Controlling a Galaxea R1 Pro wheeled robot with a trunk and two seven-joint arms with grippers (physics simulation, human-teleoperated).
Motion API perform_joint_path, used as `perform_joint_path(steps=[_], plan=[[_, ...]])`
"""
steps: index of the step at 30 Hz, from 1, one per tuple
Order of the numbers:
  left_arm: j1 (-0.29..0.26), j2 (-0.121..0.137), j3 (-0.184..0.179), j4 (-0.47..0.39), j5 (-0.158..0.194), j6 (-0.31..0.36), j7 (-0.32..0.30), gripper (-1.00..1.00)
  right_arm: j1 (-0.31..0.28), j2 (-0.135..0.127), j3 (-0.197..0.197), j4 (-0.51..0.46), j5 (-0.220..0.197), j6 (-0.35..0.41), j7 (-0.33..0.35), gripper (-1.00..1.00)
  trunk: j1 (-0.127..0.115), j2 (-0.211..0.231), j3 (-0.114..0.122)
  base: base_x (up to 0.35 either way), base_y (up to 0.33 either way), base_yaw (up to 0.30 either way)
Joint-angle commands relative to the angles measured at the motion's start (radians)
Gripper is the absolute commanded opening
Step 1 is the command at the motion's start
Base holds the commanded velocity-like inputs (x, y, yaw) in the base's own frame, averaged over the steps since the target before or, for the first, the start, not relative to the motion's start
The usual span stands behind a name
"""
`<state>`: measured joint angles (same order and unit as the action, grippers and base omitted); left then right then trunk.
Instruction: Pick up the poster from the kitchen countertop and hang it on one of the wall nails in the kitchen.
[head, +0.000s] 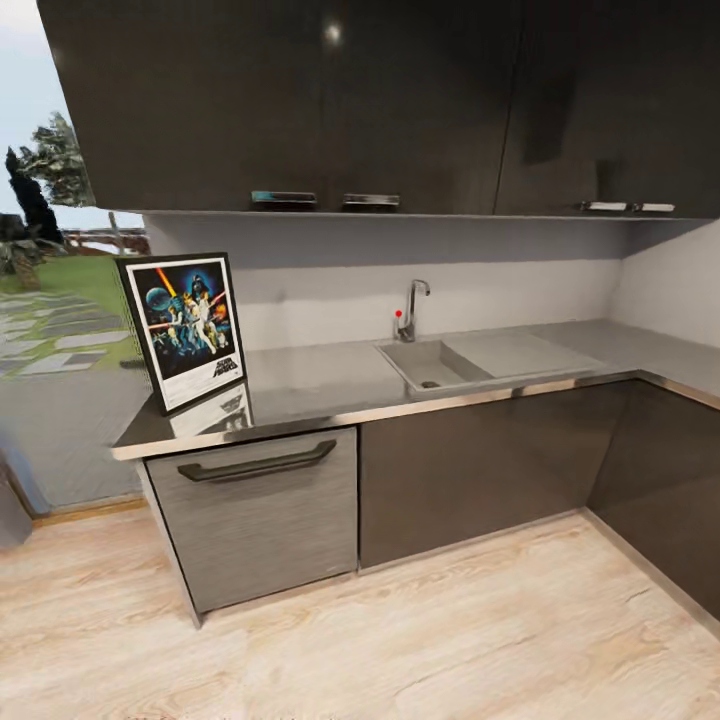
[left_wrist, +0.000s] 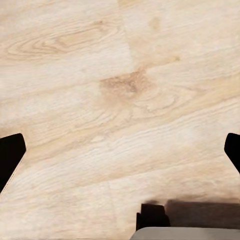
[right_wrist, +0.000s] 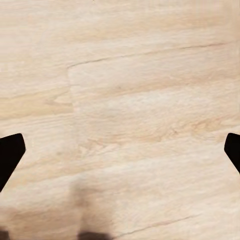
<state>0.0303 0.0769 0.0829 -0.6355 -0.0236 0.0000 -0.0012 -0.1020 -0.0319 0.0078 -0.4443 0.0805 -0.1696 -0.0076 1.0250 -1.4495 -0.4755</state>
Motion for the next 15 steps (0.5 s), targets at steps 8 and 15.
perform_joint_path(steps=[8, 15], plan=[[0.0, 0.0, 0.001, -0.002, -0.002, 0.0, 0.0, 1.0, 0.0, -0.005, -0.004, 0.003, 0.053, 0.001, 0.004, 1.0, 0.0, -0.001, -0.002, 0.0, 0.324, 0.115], [0.0, 0.0, 0.001, -0.001, -0.002, 0.0, 0.0, 1.0, -0.001, -0.01, -0.01, 0.003, 0.053, 0.001, 0.003, 1.0, 0.0, -0.001, -0.002, 0.0, 0.332, 0.009]])
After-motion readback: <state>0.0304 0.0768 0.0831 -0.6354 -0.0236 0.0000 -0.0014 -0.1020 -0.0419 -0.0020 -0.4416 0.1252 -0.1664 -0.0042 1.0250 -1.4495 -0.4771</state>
